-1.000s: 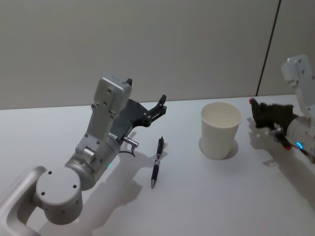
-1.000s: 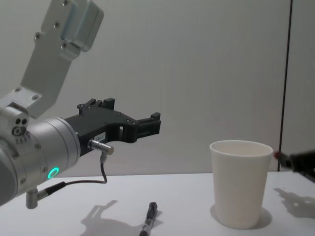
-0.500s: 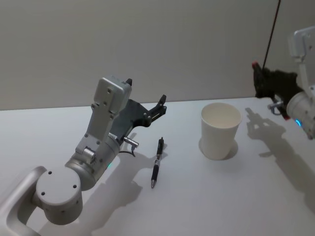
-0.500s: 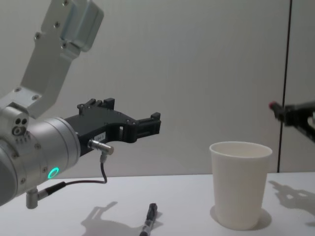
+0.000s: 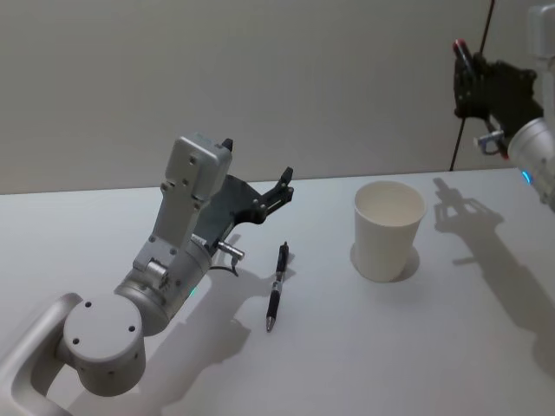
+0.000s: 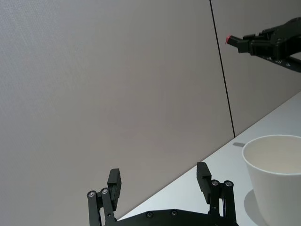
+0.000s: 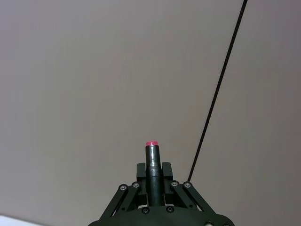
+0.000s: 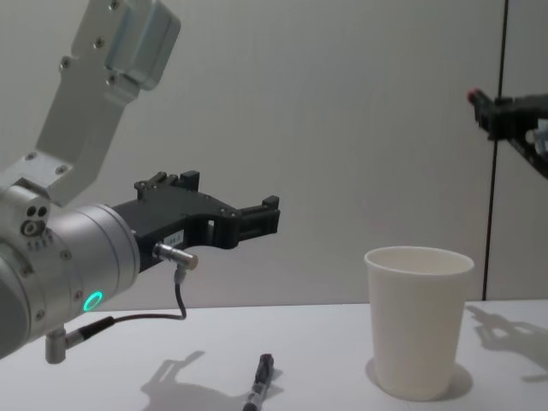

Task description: Place the pen into the pen holder.

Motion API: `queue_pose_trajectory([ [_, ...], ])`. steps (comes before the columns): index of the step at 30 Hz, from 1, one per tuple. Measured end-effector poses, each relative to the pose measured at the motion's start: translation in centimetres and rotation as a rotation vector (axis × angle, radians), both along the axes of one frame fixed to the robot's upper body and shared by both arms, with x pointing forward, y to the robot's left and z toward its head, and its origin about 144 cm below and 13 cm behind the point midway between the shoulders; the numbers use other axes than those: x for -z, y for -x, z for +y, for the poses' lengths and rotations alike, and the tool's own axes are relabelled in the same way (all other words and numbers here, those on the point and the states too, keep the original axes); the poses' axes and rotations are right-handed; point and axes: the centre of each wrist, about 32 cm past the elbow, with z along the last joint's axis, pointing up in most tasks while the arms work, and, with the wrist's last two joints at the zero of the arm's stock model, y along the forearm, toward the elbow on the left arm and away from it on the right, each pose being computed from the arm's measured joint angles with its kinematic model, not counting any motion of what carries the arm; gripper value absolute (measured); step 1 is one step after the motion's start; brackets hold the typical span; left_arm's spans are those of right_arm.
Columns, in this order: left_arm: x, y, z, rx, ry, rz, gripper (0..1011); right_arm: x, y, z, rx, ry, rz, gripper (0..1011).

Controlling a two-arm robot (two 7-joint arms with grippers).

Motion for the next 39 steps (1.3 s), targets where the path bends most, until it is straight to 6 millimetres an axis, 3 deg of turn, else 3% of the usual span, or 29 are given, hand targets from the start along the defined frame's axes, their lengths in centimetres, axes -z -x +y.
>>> queue_pose_trajectory([
  [39,0.0,0.0,0.0,0.000,0.000,0.000,1001,3.2,1.7,5.4,-0.249,-0.015,-0.091,185],
])
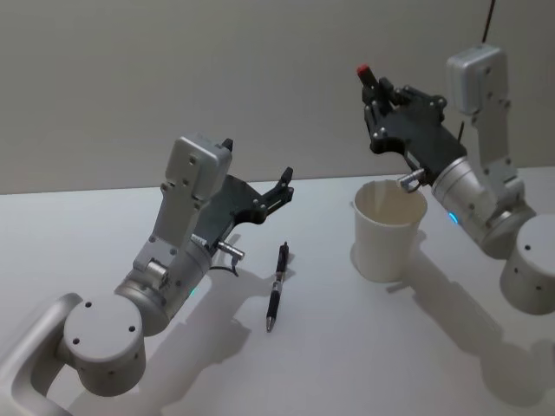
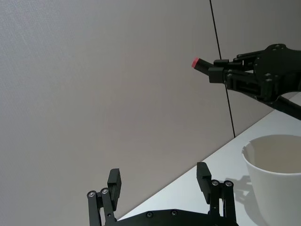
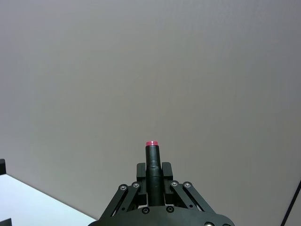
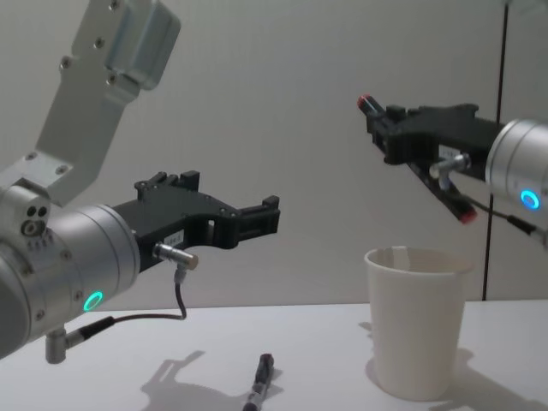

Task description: Place the pen into the pen holder.

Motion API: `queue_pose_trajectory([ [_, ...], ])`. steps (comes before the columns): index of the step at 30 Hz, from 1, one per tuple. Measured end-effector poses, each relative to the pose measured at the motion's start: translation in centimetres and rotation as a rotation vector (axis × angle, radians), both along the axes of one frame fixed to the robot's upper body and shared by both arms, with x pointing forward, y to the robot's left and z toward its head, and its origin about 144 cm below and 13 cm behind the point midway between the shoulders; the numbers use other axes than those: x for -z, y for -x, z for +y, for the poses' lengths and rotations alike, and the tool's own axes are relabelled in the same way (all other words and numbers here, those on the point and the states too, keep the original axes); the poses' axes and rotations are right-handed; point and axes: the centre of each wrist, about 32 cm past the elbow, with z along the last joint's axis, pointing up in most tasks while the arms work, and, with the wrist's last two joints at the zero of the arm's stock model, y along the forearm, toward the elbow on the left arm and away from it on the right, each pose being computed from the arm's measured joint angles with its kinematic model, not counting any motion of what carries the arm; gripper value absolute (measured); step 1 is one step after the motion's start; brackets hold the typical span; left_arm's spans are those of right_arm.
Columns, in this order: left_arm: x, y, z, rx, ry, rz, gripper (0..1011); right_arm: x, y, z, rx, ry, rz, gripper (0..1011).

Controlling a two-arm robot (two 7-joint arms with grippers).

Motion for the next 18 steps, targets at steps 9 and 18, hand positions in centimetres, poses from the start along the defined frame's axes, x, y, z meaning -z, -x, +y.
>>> queue_pose_trajectory([
  [9,0.0,0.0,0.0,0.000,0.000,0.000,1001,2.0,-0.1,0.5,0.022,0.010,-0.008,185],
  [18,0.0,0.0,0.0,0.000,0.000,0.000,1001,2.8,0.2,1.1,0.010,0.005,-0.026,185],
])
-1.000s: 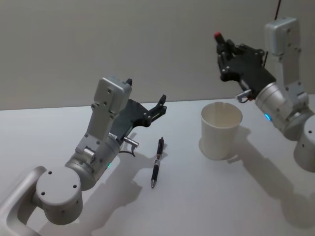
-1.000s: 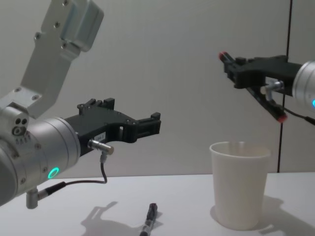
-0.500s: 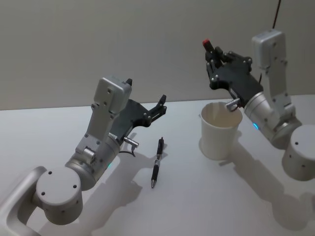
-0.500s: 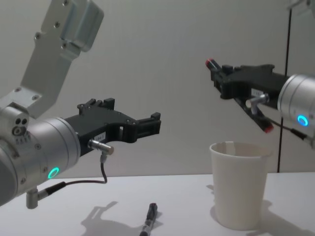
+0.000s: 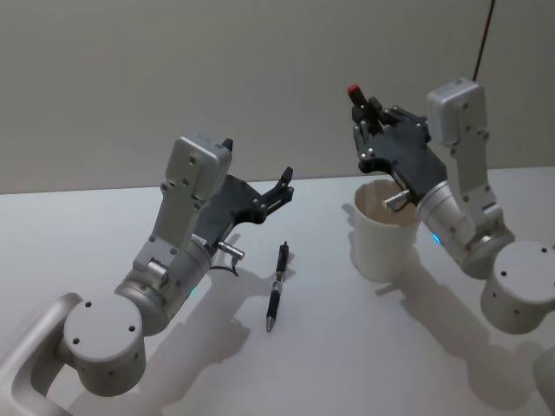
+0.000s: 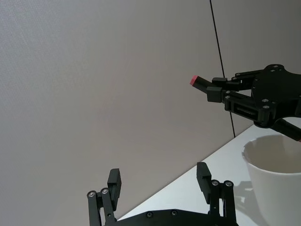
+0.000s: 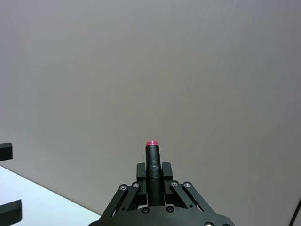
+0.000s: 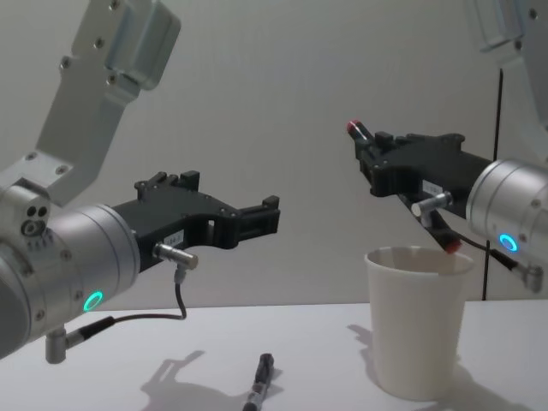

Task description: Place the pen into the pen holder.

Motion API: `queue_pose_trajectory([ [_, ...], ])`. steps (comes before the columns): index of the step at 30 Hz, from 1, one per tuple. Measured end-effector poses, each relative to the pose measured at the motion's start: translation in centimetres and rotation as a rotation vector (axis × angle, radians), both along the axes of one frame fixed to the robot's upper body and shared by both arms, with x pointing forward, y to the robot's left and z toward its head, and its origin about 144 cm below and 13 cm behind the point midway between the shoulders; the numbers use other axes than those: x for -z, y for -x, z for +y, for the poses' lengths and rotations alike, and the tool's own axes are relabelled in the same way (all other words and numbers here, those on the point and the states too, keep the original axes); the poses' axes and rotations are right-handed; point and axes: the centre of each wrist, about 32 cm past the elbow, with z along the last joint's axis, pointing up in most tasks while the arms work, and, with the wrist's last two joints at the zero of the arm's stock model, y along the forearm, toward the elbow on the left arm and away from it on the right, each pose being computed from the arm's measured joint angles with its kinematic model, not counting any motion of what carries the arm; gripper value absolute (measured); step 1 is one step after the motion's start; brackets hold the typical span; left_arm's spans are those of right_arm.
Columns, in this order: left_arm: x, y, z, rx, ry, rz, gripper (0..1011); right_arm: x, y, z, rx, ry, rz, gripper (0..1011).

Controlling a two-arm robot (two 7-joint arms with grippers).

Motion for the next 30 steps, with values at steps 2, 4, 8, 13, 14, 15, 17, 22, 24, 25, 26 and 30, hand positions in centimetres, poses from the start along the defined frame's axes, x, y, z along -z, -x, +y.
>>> queue_pose_trajectory([
  [2,0.0,0.0,0.0,0.000,0.000,0.000,1001,0.1,0.1,0.2,-0.010,-0.003,-0.005,185],
  [4,0.0,0.0,0.0,0.000,0.000,0.000,1001,0.1,0.2,0.4,-0.015,-0.004,-0.006,185],
  [8,0.0,0.0,0.0,0.000,0.000,0.000,1001,0.1,0.3,0.5,-0.025,-0.003,-0.009,185],
  [13,0.0,0.0,0.0,0.000,0.000,0.000,1001,0.4,0.4,0.6,-0.028,0.004,-0.002,185],
  [14,0.0,0.0,0.0,0.000,0.000,0.000,1001,0.6,0.4,0.5,-0.027,0.008,0.002,185],
  [15,0.0,0.0,0.0,0.000,0.000,0.000,1001,0.8,0.4,0.4,-0.027,0.012,0.007,185],
  [17,0.0,0.0,0.0,0.000,0.000,0.000,1001,1.0,0.5,0.3,-0.026,0.017,0.012,185],
  [22,0.0,0.0,0.0,0.000,0.000,0.000,1001,1.7,0.5,0.0,-0.026,0.034,0.030,185],
  [24,0.0,0.0,0.0,0.000,0.000,0.000,1001,2.1,0.6,-0.1,-0.027,0.042,0.041,185],
  [25,0.0,0.0,0.0,0.000,0.000,0.000,1001,2.2,0.6,-0.2,-0.027,0.044,0.044,185],
  [26,0.0,0.0,0.0,0.000,0.000,0.000,1001,2.3,0.7,-0.2,-0.029,0.048,0.049,185],
  [30,0.0,0.0,0.0,0.000,0.000,0.000,1001,2.7,0.8,-0.4,-0.033,0.056,0.058,185],
])
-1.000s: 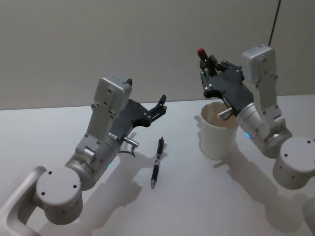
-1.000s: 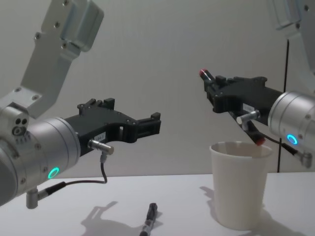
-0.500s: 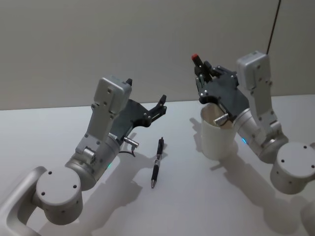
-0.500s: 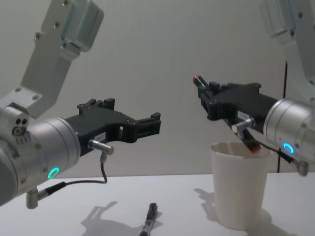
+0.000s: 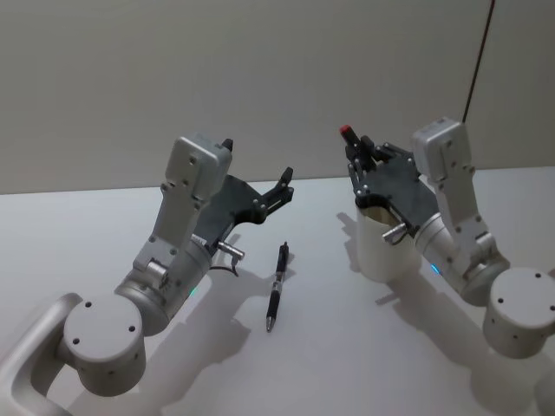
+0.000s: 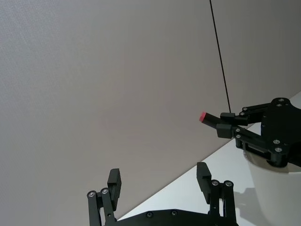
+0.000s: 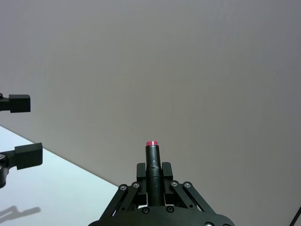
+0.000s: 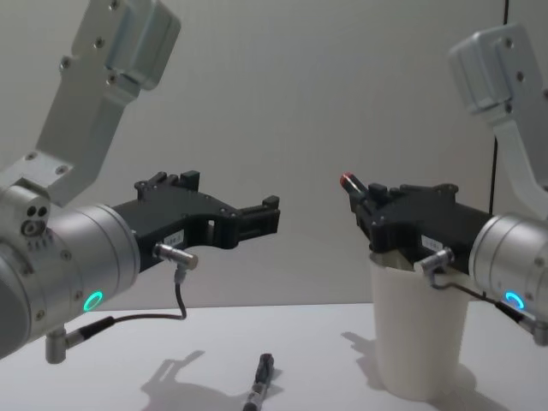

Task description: Place the pen into the pen holder.

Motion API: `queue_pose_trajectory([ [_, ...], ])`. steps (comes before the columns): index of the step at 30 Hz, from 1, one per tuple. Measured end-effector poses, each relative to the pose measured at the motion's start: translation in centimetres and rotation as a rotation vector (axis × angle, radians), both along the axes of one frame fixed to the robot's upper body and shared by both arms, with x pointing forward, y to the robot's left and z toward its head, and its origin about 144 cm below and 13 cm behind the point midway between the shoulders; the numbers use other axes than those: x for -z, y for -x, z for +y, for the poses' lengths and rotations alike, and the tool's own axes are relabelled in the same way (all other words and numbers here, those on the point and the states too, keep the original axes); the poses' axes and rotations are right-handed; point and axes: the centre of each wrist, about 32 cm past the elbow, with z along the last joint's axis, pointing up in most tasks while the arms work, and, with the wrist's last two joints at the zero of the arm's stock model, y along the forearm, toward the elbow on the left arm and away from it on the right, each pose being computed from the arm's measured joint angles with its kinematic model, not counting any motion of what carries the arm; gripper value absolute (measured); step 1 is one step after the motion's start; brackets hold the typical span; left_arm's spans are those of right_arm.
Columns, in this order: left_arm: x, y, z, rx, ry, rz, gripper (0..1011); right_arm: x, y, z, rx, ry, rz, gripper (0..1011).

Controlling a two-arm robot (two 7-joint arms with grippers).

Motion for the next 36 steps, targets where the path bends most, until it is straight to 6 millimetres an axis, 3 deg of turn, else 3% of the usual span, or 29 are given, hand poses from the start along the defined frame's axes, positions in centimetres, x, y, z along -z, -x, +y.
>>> queue_pose_trajectory([
  [19,0.00,0.00,0.00,0.000,0.000,0.000,1001,0.58,0.59,-0.31,-0.015,0.011,0.014,205],
  [33,0.00,0.00,0.00,0.000,0.000,0.000,1001,0.65,0.70,-0.36,-0.018,0.011,0.016,601],
  [36,0.00,0.00,0.00,0.000,0.000,0.000,1001,0.65,0.71,-0.37,-0.018,0.011,0.016,729],
])
